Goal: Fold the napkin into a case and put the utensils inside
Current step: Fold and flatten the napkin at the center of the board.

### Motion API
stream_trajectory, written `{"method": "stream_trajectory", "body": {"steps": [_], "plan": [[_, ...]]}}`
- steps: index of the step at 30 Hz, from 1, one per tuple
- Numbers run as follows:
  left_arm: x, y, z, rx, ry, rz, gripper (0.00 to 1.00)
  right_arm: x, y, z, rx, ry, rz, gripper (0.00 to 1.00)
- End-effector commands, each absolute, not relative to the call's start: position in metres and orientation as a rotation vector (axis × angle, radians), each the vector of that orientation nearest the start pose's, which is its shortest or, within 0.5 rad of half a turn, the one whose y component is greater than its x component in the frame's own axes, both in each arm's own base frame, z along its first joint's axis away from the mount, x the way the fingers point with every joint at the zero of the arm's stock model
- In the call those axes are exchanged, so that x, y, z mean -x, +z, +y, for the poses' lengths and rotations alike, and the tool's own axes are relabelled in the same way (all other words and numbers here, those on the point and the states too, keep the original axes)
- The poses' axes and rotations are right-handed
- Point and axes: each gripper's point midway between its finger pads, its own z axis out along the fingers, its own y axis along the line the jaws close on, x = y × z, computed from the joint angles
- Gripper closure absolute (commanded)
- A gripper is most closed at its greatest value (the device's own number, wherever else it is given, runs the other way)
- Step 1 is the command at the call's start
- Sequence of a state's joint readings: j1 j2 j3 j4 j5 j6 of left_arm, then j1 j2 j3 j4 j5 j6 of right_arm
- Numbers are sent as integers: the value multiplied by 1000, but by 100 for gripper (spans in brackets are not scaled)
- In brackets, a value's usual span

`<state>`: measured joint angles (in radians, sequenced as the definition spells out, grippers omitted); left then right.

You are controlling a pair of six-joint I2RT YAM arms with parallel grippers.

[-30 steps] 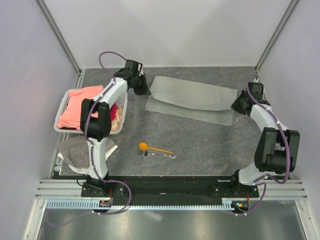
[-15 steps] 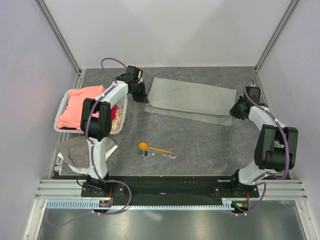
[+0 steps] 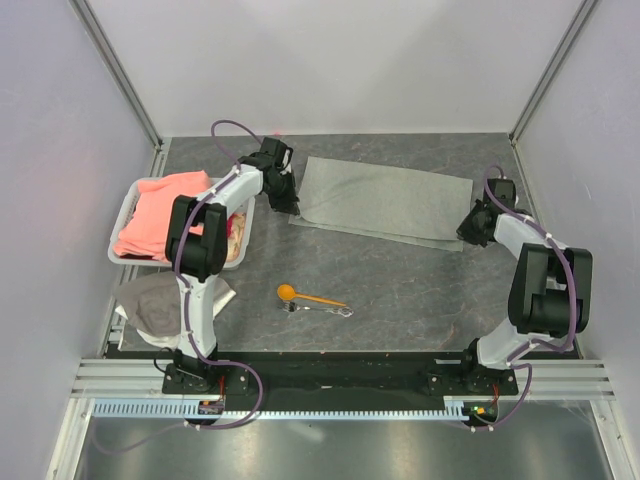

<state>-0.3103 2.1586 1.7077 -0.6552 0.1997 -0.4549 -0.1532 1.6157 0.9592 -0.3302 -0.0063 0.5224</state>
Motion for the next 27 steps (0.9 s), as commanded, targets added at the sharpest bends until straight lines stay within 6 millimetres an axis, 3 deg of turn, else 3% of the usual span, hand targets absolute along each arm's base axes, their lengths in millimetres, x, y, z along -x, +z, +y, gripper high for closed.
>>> {"method": "stream_trajectory", "body": {"steps": [1, 9, 14, 27], "plan": [[-446, 37, -192, 89, -432, 2763, 98, -366, 39, -36, -846, 117, 2441, 100], [-453, 56, -184, 76, -376, 2719, 98, -365, 66, -40, -824, 95, 2388, 100], [-448, 45, -182, 77, -367, 2756, 98, -357, 58, -40, -822, 83, 2419, 100], [-444, 39, -175, 59, -301, 2777, 98, -347, 33, -41, -843, 49, 2475, 100]]}}
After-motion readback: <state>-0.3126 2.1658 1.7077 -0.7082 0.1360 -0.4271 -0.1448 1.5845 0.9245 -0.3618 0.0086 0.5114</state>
